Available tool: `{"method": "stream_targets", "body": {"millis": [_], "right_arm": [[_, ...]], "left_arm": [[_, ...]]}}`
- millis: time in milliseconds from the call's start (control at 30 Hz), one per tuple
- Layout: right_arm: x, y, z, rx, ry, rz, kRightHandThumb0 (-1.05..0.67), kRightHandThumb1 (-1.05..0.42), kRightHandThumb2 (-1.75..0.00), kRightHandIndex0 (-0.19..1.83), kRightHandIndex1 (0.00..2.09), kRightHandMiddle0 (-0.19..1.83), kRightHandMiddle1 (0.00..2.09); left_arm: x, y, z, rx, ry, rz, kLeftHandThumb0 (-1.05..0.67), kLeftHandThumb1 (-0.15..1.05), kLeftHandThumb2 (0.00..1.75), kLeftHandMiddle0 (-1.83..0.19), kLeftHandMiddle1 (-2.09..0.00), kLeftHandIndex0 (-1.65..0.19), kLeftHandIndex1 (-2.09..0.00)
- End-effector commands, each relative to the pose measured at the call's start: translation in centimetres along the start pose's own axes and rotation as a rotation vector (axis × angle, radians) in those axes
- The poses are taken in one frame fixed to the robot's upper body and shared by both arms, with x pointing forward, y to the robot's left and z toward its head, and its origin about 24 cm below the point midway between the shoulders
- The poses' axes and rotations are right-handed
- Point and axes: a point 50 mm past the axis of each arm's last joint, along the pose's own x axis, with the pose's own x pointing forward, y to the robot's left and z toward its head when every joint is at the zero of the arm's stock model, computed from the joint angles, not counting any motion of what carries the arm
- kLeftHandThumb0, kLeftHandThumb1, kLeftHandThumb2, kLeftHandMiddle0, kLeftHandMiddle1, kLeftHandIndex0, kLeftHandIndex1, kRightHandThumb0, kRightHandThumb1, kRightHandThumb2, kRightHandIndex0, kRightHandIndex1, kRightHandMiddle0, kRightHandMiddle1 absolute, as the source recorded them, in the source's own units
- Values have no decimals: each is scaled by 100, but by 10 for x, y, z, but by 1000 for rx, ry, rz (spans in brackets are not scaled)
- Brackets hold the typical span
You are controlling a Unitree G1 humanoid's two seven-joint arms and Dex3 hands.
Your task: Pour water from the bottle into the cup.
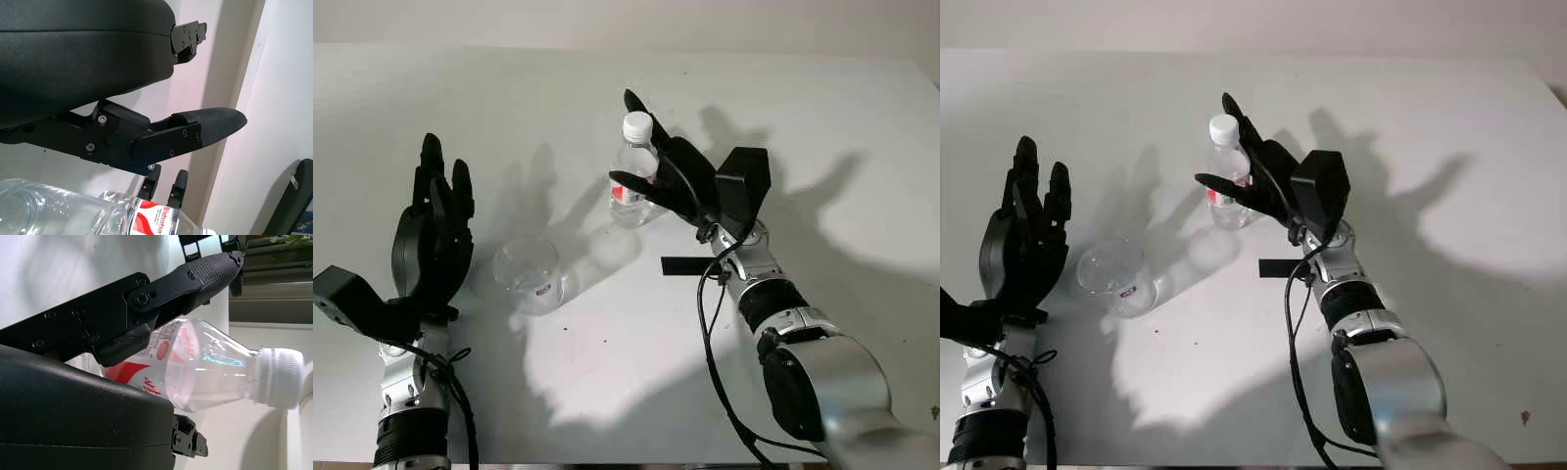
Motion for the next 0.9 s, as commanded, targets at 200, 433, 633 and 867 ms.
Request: {"method": "stream_targets", "body": {"millis": [200, 433, 633, 867], "right_arm": [[4, 3, 3, -19, 12, 39, -93, -90, -5, -19, 0, -19, 0], [8, 7, 1, 11, 32, 25, -74, -86, -4, -17, 1, -5, 8], [12, 13, 8, -51, -22, 3, -40, -85, -5, 9, 105, 0, 173], [18, 22, 15, -166, -48, 16, -41, -97, -7, 80, 208, 72, 209]], "left_arm": [[-3, 0, -4, 0, 8, 5, -74, 105, 65, 19, 0, 19, 0], [-2, 2, -4, -2, 3, 4, -73, 105, 67, 19, 0, 19, 0], [-2, 2, -4, -3, -1, 13, -73, 105, 66, 19, 0, 19, 0], [-3, 2, -4, 4, -11, 15, -73, 105, 66, 19, 0, 19, 0]]}}
